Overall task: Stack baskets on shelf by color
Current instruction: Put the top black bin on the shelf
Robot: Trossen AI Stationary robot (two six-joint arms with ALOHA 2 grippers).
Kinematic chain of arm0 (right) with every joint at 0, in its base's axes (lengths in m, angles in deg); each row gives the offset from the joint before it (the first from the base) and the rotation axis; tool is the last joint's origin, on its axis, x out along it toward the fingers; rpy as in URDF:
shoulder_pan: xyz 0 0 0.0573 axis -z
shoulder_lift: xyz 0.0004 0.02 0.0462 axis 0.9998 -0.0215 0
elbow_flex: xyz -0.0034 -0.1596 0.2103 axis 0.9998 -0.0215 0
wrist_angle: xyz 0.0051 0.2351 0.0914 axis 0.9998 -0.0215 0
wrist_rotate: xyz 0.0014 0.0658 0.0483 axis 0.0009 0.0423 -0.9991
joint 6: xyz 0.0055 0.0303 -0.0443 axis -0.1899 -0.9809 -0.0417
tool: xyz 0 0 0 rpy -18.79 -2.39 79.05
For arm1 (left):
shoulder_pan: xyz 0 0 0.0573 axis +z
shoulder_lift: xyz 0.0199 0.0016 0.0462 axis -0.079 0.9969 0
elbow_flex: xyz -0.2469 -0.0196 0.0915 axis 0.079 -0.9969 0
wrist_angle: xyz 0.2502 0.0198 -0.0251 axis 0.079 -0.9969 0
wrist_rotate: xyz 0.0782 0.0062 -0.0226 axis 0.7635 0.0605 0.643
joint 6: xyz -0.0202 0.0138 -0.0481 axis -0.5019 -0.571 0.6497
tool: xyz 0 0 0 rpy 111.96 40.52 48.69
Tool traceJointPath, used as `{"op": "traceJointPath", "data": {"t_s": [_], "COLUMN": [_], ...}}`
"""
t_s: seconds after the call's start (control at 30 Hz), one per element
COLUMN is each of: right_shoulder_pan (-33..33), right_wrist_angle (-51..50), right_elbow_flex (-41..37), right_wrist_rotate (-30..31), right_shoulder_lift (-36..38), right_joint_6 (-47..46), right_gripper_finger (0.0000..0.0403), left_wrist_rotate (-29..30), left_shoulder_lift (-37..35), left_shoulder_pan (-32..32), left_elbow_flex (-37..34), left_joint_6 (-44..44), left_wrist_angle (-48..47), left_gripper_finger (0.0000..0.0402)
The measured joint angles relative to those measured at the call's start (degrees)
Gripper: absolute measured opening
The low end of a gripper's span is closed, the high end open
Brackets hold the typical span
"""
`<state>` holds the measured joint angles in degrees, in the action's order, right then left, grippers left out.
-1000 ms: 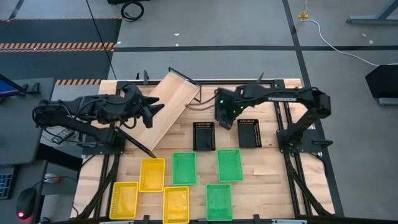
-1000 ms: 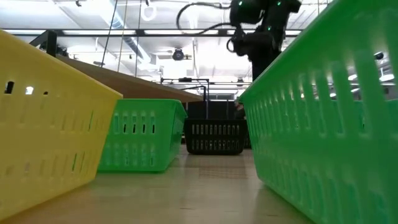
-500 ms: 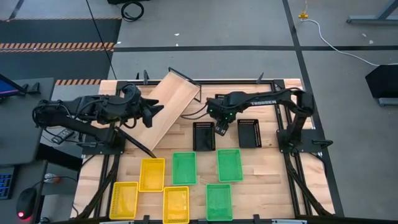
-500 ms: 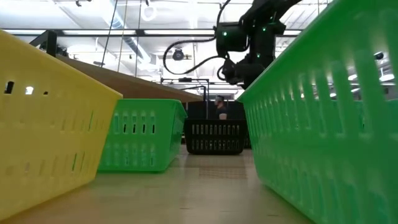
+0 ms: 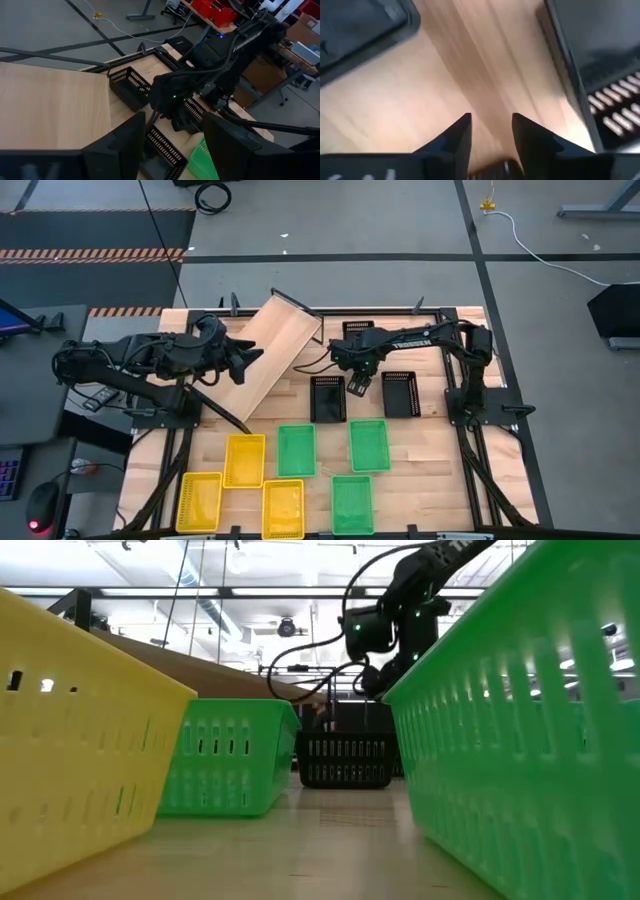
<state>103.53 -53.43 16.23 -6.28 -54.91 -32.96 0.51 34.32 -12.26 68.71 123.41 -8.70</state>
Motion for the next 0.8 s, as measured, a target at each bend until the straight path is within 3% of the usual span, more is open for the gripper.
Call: {"op": "traceJointPath", "data": {"t_s": [0.17,0.3,0.47,0.63,0.8], "right_shoulder_pan": [0.0,0.5,2.2,2.8,2.8], "right_wrist_angle": [-3.3,-0.1,7.2,10.2,14.3], "right_elbow_flex": [1.3,1.3,-1.4,-6.9,-12.7], "right_wrist_rotate": [2.5,5.9,5.2,4.3,4.1], "right_shoulder_lift": [6.8,12.0,13.1,13.0,13.0], "right_joint_6": [3.7,8.4,15.3,15.0,14.9], "right_gripper_finger": [0.0132,0.0146,0.0189,0.0243,0.0273], "left_wrist_rotate": [-0.7,-0.5,0.8,0.8,0.9], "left_shoulder_lift": [0.0,0.0,0.1,0.1,0.1], "left_shoulder_pan": [0.0,0.0,0.1,0.0,0.0], "left_elbow_flex": [0.0,0.0,0.0,0.0,0.0], "left_joint_6": [0.7,-0.1,-0.9,-0.3,0.7], "left_wrist_angle": [0.0,0.0,0.0,0.0,0.0], "left_gripper_finger": [0.0195,0.019,0.019,0.0189,0.0189]}}
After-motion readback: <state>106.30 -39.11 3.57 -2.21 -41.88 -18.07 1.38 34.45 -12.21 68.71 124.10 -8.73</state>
